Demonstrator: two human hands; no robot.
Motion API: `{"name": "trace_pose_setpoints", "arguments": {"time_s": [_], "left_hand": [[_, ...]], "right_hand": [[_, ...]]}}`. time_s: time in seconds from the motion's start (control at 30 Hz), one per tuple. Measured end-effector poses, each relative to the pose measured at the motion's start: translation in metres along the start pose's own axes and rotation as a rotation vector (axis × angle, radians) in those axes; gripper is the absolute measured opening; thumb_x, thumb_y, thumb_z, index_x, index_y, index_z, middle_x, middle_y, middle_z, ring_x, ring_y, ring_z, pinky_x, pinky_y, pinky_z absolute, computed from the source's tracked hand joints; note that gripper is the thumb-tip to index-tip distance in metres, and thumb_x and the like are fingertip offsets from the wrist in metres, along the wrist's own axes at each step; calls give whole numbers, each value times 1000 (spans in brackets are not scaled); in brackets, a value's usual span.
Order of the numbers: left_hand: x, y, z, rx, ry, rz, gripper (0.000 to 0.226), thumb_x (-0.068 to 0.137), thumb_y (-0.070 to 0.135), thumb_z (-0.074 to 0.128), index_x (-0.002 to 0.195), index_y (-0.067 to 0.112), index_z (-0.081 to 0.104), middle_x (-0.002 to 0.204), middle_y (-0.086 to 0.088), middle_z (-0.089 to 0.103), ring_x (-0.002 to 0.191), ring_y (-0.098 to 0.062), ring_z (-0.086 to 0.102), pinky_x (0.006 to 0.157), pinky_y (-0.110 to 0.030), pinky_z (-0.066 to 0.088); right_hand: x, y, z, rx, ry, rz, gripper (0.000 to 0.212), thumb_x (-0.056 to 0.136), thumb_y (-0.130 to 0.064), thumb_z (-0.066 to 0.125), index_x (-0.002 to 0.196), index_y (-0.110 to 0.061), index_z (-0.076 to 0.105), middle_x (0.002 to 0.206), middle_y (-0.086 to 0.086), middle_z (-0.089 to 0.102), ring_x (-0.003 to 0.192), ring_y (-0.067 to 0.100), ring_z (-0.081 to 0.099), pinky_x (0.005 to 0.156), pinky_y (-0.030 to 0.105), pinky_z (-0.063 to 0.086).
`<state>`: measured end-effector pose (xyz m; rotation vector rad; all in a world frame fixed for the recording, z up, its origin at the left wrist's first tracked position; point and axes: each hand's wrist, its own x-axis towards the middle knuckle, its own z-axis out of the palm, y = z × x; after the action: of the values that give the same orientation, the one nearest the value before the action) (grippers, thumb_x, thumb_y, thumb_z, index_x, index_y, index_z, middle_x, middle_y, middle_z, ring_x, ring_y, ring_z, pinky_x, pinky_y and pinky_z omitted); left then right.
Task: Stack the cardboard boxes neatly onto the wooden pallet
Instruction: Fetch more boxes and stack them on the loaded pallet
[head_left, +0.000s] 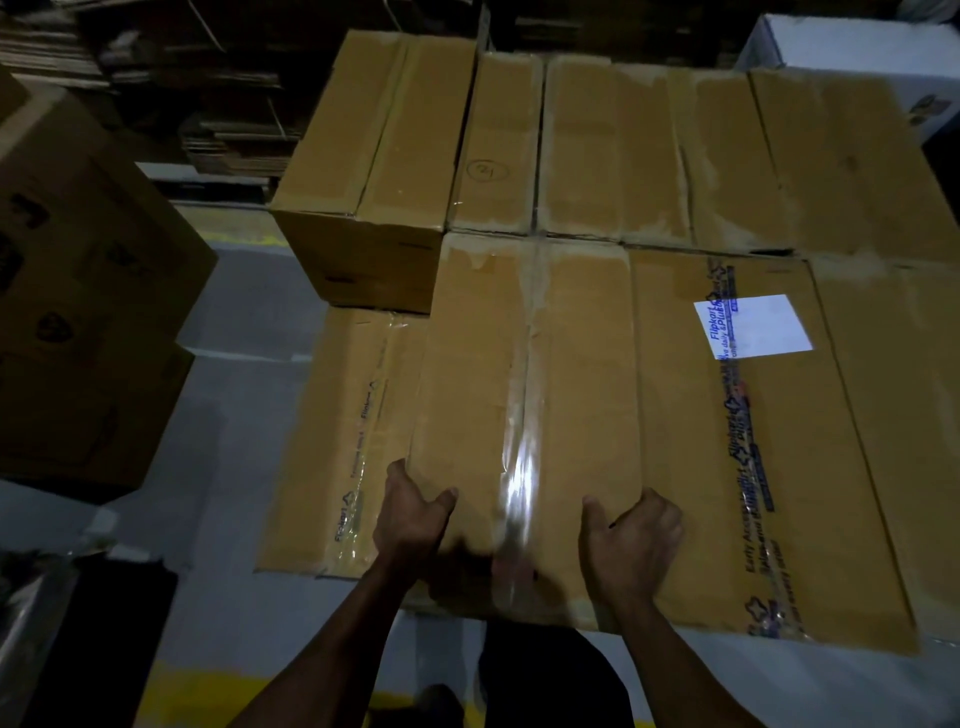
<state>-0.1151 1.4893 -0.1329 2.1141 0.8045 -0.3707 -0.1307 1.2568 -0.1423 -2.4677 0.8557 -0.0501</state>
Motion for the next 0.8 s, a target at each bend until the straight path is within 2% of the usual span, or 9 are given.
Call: {"name": "trace_pose_setpoints", "arguments": {"time_s": [0.13,0.27,0.37,0.43,0.57,0.63,0.8], "left_hand": [[4,2,0,3,-19,-4,65,79,37,75,127,15,38,119,-9,61,107,-33,60,88,-40,48],[17,4,2,-4,-51,26,84,68,49,71,135,13,36,132,-10,56,119,-33,56,97,-46,48],[17,13,2,51,-60,58,92,80,34,76,151,10,23,148,-14,41,133,-33,44,107,-44,40],[18,12,4,100,-52,62,95,85,31,74,155,9,14,155,-14,32,139,-32,37,111,-41,35],[22,10,7,143,-43,85,97,86,32,73,155,5,10,156,-15,28,142,-32,32,112,-39,30],[21,11,7,150,-42,105,99,86,32,72,154,2,8,158,-17,25,143,-33,29,114,-38,28],[15,6,-5,268,-118,273,102,92,35,66,152,-6,-5,162,-24,1,150,-33,5,119,-31,8]], "right_hand": [[2,-3,1,-50,7,-14,66,77,-33,82,119,6,51,116,28,51,108,44,48,93,51,40],[-2,-3,3,-146,-15,-81,71,79,-34,79,130,4,50,120,26,51,104,42,49,89,50,42],[-4,-1,2,-203,-34,-117,69,86,-36,73,138,0,48,127,23,47,107,40,46,91,49,41],[-4,-2,1,-235,-64,-108,67,89,-39,68,141,-3,46,131,21,44,109,38,44,93,47,40],[-3,-5,1,-285,-82,-125,66,90,-40,67,140,-3,45,132,19,43,108,37,45,91,46,42],[-2,-8,-3,-317,-121,-137,67,93,-43,61,143,-4,41,137,17,40,114,35,43,94,46,40],[-2,-9,-26,-420,-222,-259,63,98,-42,51,147,-6,36,144,16,35,125,35,37,101,46,34]]}}
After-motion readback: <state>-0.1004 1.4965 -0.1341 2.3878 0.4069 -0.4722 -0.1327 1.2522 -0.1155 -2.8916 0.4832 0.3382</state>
